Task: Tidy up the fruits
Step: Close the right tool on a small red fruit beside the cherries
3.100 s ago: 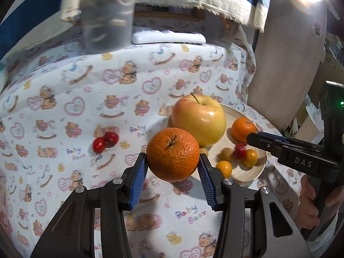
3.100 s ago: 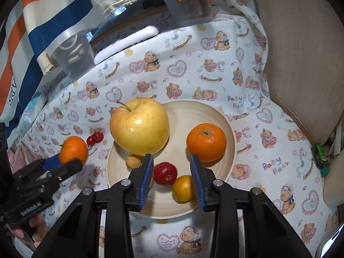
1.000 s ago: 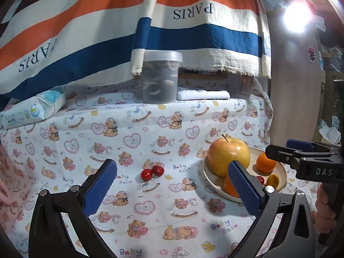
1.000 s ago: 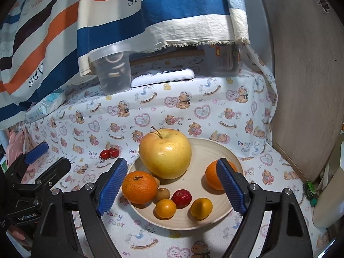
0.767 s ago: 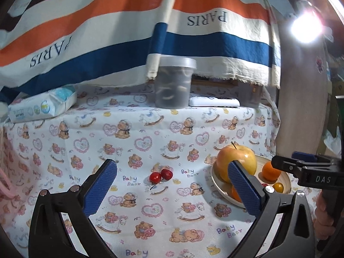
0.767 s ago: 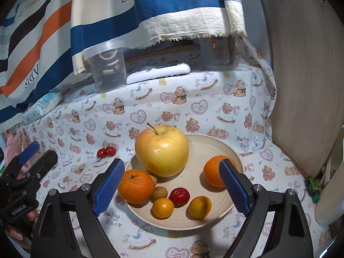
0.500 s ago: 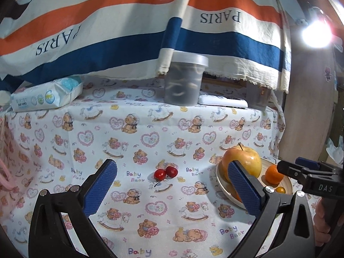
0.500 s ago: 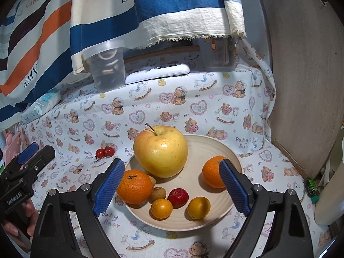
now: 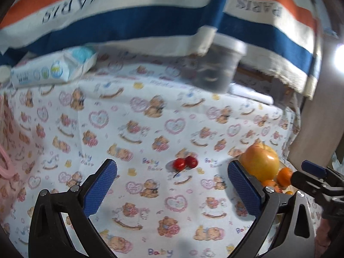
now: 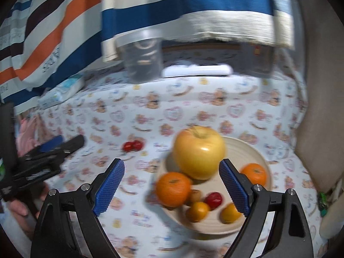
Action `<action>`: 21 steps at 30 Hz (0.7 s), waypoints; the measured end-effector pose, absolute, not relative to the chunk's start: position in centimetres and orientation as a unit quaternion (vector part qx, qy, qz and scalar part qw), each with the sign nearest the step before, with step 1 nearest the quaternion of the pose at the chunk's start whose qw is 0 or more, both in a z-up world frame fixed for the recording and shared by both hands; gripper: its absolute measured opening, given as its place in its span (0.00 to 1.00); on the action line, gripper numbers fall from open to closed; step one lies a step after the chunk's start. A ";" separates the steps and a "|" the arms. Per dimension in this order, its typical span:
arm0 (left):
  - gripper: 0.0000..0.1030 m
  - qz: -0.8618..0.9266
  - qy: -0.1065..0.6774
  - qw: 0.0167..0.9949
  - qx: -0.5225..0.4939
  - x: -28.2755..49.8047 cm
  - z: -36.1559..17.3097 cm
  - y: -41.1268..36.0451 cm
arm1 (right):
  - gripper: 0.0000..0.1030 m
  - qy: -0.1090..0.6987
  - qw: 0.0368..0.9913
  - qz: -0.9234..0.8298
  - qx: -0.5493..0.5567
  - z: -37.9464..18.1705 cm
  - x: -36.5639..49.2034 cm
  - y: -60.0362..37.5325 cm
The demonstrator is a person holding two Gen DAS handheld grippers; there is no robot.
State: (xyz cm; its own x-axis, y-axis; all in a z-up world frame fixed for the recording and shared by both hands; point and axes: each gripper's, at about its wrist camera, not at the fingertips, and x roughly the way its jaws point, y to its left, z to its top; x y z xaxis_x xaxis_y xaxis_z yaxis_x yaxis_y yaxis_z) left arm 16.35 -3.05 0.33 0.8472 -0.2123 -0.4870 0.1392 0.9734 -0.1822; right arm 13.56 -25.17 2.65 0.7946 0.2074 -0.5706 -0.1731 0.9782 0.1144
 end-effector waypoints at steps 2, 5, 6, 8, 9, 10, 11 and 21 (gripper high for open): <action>0.99 -0.092 0.279 0.953 -0.080 17.1 -0.1 -2.4 | 0.88 0.317 0.941 0.119 0.026 3.0 14.5 -23.8; 0.97 -0.094 0.303 0.942 -0.106 17.9 -0.7 -1.5 | 0.88 0.335 0.933 0.130 0.023 3.0 16.1 -22.0; 0.95 -0.094 0.309 0.939 -0.114 18.2 -0.8 -1.2 | 0.88 0.343 0.930 0.132 0.020 2.8 16.9 -21.4; 0.89 -0.092 0.320 0.934 -0.130 18.5 -1.1 -0.6 | 0.88 0.356 0.925 0.132 0.023 2.4 18.2 -20.5; 0.87 -0.088 0.324 0.932 -0.134 18.7 -1.2 -0.4 | 0.86 0.365 0.921 0.135 0.031 2.0 19.1 -20.0; 0.83 -0.080 0.332 0.930 -0.136 19.0 -1.3 -0.1 | 0.83 0.373 0.917 0.136 0.037 1.6 19.8 -19.7; 0.78 -0.070 0.341 0.928 -0.136 19.2 -1.5 0.2 | 0.78 0.382 0.913 0.139 0.042 1.3 20.5 -19.3; 0.52 -0.057 0.380 0.904 -0.189 20.6 -2.9 3.1 | 0.49 0.442 0.889 0.107 0.052 -2.4 26.7 -16.6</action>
